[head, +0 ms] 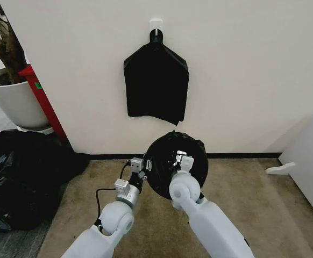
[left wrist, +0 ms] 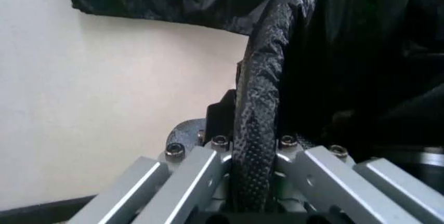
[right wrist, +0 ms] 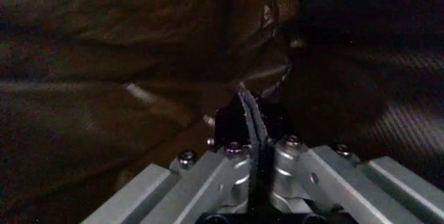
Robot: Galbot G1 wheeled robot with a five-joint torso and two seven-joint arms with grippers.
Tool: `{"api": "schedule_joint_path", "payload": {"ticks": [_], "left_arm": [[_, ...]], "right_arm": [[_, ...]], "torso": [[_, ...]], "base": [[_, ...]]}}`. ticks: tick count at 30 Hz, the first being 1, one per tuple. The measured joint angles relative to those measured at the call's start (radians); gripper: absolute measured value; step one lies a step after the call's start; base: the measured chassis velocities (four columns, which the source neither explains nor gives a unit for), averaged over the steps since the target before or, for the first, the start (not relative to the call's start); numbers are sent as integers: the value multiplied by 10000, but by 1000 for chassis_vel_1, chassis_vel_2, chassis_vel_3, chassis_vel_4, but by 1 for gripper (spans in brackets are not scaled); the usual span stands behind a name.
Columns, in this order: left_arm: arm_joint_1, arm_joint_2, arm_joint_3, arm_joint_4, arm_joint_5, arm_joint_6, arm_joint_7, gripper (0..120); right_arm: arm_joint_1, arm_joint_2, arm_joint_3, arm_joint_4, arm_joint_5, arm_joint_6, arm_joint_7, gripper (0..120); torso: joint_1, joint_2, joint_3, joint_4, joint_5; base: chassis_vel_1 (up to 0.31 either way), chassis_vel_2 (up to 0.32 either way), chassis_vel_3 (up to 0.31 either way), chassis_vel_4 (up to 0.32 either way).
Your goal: Place the garbage bag over the trash bin.
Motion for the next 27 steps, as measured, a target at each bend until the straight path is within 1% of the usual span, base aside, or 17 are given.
{"api": "schedule_joint_path", "payload": {"ticks": [3, 7, 10, 15, 17, 19, 21, 22, 27], "left_arm": [[0, 16, -31, 0, 8, 7, -2, 2], [6, 6, -35, -34, 8, 9, -2, 2], [26, -4, -46, -129, -19, 9, -6, 2], [-12, -11, -171, -84, -26, 9, -5, 2], [-2, -10, -187, -74, -26, 9, 2, 2], [35, -17, -187, -86, -24, 9, 17, 2], [76, -23, -174, -156, -24, 9, 25, 2], [76, -23, -174, -156, -24, 9, 25, 2], [124, -5, -124, -383, -43, 9, 39, 2]], "right_arm": [[-159, -96, -152, 52, 126, -57, 5, 0], [-202, 28, -161, -246, 130, -63, -5, 0], [-219, 209, -171, -785, -81, -50, -110, 0], [-33, 91, -245, -180, -18, -61, -51, 0], [235, -36, -263, 149, 230, -87, 64, 0], [485, -61, -238, 155, 418, -100, 103, 0], [714, 41, -131, -316, 380, -33, -44, 0], [714, 41, -131, -316, 380, -33, -44, 0], [1114, 504, 195, -1825, 110, 61, -461, 0]], "torso": [[0, 1, 1, -2, 1], [0, 1, 0, -2, 0], [0, 1, 1, 1, 1], [0, 1, 0, -1, 2], [0, 1, 0, 0, 1], [0, 1, 0, -1, 0], [0, 1, 1, 0, 1], [0, 1, 1, 0, 1], [0, 1, 1, 0, 3]], "base": [[0, 0, 0, 0], [0, 0, 0, 0], [0, 0, 0, 0], [0, 0, 0, 0], [0, 0, 0, 0], [0, 0, 0, 0], [0, 0, 0, 0], [0, 0, 0, 0], [0, 0, 0, 0]]}}
